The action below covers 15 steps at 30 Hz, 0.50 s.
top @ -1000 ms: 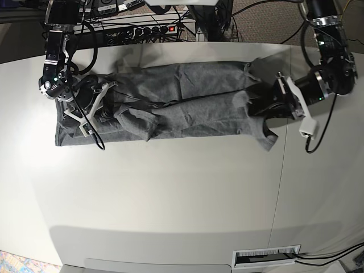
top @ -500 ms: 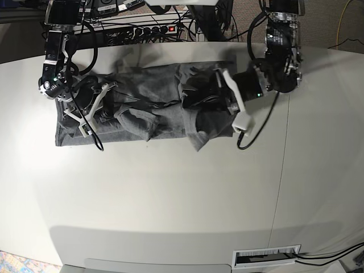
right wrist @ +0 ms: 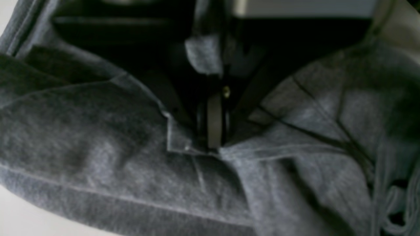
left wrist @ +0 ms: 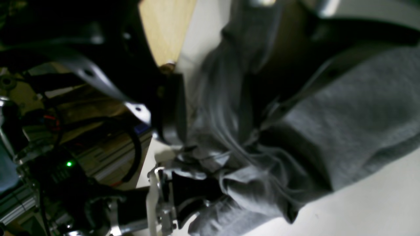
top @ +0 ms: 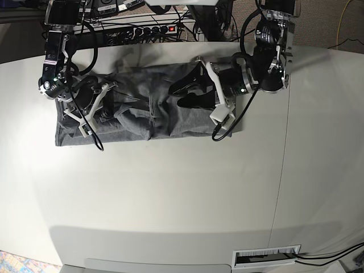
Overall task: Fold the T-shirt properly
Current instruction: 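Lift the strip end with the left gripper and fold it toward the middle, then grasp the opposite strip end with the right gripper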
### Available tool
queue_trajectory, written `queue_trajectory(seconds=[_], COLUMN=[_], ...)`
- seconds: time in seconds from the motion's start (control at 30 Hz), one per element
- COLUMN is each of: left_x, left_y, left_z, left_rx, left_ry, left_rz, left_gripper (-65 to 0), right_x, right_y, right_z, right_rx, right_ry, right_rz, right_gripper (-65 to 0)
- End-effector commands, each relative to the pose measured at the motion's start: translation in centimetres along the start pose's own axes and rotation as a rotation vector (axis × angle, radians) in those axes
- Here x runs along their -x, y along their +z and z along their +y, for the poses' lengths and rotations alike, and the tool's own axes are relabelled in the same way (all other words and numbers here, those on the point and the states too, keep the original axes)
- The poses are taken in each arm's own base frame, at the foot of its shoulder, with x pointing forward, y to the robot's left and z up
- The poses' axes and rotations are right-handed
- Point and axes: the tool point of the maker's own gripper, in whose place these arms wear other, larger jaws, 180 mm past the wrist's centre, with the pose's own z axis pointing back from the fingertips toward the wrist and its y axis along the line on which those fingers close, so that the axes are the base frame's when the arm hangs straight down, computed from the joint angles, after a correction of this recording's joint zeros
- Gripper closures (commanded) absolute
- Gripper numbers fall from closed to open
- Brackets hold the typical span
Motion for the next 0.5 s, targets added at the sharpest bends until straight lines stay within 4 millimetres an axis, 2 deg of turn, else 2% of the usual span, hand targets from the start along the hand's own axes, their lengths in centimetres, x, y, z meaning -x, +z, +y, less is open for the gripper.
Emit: queue_trajectory(seconds=[0.0,0.1,0.17,0.37,0.47], left_x=[-1.7,-2.1,-2.2,-0.8,0.4], left_y=[0.0,0.4,1.1,4.1,4.9], left_z=[-0.5,0.2,1.3,5.4,7.1], left_rx=[0.022,0.008,-0.030,-0.181,-0.254], left_ry=[-0.033,-0.057,-0.096,-0.197,-0.240], left_rz=[-0.047,-0.041,-0.011,0.137,0.216], left_gripper=[-28.1,-27.6,-23.5,0.0,0.0], right_x=[1.1,1.2,1.3,1.3,1.5], right_y=[0.4,0.4,0.4,0.4,0.4], right_z=[-0.9,-0.9,-0.9,-0.9,-0.7], right_rx=[0.031,0.031,0.031,0.031,0.023], right_ry=[0.022,0.022,0.022,0.022,0.016], right_rz=[0.066,0.072,0.076,0.081,0.088], right_gripper=[0.0,0.0,0.0,0.0,0.0])
